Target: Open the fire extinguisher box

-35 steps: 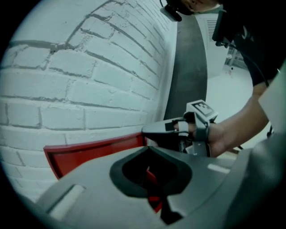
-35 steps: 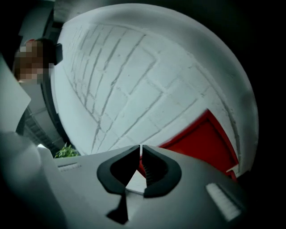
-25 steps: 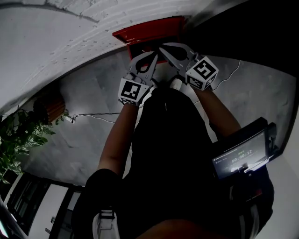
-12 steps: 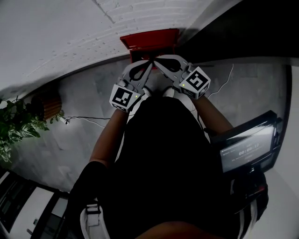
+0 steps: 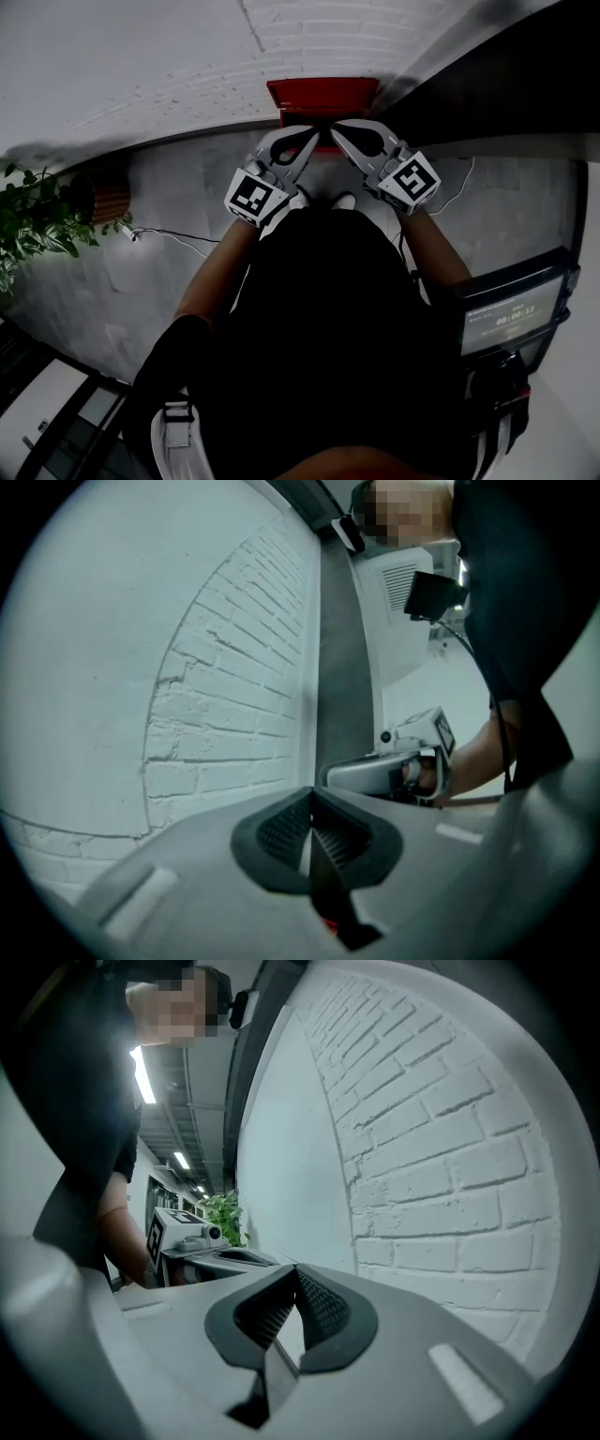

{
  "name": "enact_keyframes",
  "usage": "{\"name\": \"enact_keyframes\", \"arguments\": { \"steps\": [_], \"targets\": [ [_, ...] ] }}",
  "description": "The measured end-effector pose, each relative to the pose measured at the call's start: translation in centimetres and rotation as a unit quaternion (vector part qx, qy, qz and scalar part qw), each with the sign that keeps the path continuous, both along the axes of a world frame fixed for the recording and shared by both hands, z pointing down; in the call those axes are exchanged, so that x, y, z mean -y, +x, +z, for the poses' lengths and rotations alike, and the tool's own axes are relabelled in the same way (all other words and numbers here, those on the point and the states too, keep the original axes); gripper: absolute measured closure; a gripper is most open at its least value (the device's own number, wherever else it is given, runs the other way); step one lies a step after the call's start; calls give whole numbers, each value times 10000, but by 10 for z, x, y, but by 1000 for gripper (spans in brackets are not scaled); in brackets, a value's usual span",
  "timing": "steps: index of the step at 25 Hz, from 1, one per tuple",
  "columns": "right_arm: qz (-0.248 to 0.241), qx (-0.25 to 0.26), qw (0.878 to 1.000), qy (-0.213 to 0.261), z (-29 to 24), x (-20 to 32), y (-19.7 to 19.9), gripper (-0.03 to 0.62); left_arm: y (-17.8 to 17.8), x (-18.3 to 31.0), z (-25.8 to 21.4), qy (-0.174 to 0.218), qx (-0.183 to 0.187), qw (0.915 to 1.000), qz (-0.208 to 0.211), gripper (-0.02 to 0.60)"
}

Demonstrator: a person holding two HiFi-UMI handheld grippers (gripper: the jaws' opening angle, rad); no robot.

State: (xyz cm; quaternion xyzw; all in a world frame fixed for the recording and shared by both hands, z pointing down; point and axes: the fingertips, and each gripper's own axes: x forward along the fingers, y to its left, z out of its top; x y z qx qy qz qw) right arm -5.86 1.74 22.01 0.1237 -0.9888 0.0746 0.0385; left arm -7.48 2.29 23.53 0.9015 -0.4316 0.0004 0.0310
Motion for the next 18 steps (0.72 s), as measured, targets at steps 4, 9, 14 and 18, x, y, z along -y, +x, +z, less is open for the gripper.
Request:
{"name": "enact_keyframes", "arguments": {
  "steps": [4, 9, 14, 18],
  "targets": [
    [-10, 16, 9999, 125, -2, 2, -3, 585, -1, 3, -3, 71, 11, 10000, 0, 580],
    [-14, 14, 9999, 131, -2, 3, -3, 585, -1, 3, -5, -16, 27, 10000, 38, 580],
    [-28, 29, 9999, 94, -1, 3, -4, 585, 0, 5, -6, 87, -14, 10000, 38, 580],
    [-33, 33, 10000, 39, 1, 2, -1, 585, 3, 5, -6, 95, 0, 9999, 65, 580]
  ]
}}
